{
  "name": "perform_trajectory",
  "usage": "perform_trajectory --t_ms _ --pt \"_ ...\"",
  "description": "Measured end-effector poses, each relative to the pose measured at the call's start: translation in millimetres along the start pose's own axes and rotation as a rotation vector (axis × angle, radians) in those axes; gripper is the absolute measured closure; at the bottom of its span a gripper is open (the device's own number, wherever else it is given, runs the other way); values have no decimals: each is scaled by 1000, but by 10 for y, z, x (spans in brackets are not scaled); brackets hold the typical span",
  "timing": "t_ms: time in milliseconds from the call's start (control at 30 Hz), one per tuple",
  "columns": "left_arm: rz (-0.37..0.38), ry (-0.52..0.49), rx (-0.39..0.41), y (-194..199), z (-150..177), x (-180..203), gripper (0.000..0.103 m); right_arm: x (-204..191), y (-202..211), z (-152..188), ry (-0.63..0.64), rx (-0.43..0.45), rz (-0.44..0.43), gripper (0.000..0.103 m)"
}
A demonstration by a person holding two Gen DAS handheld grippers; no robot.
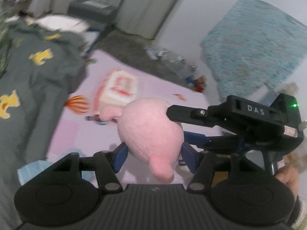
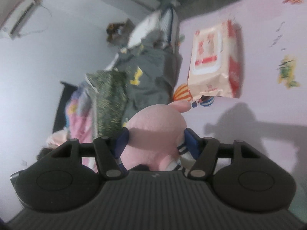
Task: Organize soft objects
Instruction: 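Carry the pink plush toy into the cardboard box and release it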
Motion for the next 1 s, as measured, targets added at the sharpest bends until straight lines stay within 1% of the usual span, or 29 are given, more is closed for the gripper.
perform_trajectory --t_ms 133,267,333,400,533,633,700,800,900,1000 --pt "67 -111 -3 89 232 764 41 117 863 272 -20 104 -24 40" --pt "132 -206 -61 -48 559 1481 41 431 1681 636 -62 215 -3 40" --pt "163 -255 -107 -196 743 1815 41 679 2073 849 -103 267 14 39" --pt "191 -297 -173 -401 954 2120 41 958 2392 1050 -151 309 33 39" --pt "212 -366 -302 -814 1433 2572 41 1601 2876 1472 -273 367 86 39" --pt "207 -410 -395 -1155 1737 2759 41 2003 3052 1704 -344 378 137 38" --pt "202 -429 -456 -1371 1927 2797 41 2232 3101 1813 -378 376 180 38" --pt "192 -411 -524 -1589 2117 2774 41 2489 3073 1919 -389 366 257 38" --pt "146 -412 -535 -1753 2193 2709 41 2688 2981 1970 -392 341 311 38" --pt "135 -419 -534 -1742 2193 2686 41 2861 2857 2025 -417 310 349 38"
Point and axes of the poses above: each gripper's, at about its wrist camera, not at the fingertips, and y roughly against the way its jaws point, x to its right, z to its underside, the point moved 10 cm from there along -y, roughly the way its jaws point, and after that the axes turned 8 degrees about -x, right-handed, at the moved point
